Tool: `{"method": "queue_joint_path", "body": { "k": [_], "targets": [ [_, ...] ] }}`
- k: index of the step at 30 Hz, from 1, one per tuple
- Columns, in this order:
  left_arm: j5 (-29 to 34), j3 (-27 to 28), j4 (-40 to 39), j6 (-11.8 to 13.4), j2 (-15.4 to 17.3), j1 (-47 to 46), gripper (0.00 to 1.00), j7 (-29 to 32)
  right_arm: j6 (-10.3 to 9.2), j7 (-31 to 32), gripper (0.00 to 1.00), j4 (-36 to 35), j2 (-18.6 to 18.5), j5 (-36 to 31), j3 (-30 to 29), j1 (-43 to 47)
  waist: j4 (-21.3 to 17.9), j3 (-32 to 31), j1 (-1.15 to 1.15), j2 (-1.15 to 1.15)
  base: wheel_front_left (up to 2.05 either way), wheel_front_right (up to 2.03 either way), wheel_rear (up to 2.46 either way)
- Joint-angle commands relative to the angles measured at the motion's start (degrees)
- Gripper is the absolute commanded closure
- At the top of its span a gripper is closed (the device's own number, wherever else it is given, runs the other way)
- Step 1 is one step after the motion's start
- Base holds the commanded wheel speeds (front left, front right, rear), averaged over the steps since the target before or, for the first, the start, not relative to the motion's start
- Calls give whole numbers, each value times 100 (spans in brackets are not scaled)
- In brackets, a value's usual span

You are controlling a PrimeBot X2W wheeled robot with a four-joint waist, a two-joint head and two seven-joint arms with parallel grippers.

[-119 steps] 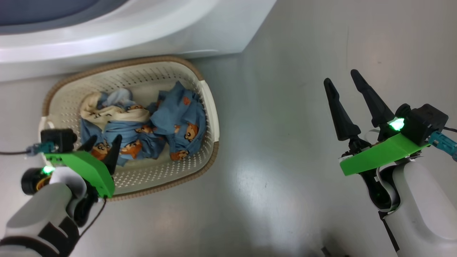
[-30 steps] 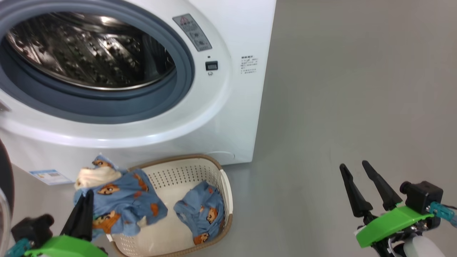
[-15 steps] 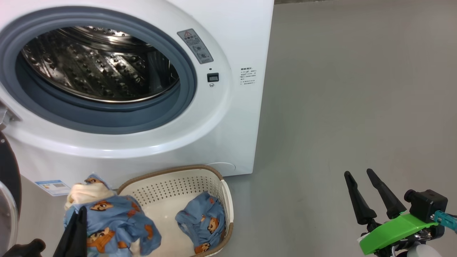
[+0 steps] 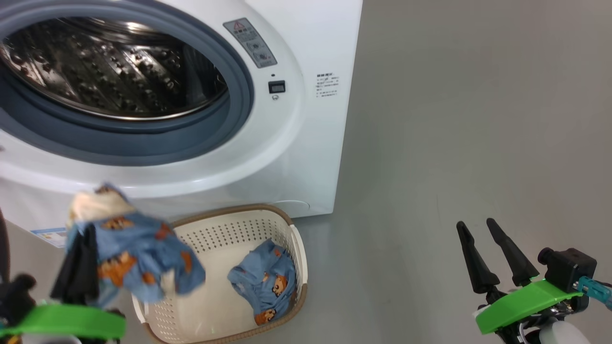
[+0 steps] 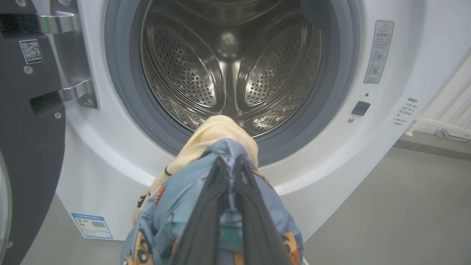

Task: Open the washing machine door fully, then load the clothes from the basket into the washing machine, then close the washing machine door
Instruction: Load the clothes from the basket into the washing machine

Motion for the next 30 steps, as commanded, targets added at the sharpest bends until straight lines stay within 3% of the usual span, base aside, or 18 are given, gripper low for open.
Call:
{"method": "queue_joint_path", "body": {
  "k": [1,11,30],
  "targets": [
    [-76,237,-96,-9,247,-402,100,-78,9,-69,0,-150,-27,-37,100,-160,-60,117,0,0,0,0,0],
    [-209,29,517,-9,625,-1849,100,-78,9,-69,0,-221,53,-94,134,-380,-182,546,0,0,0,0,0],
    [-1082,-1374,3604,-9,1159,-4874,100,-78,9,-69,0,-401,234,-231,370,-961,-675,1515,0,0,0,0,0]
  ]
}}
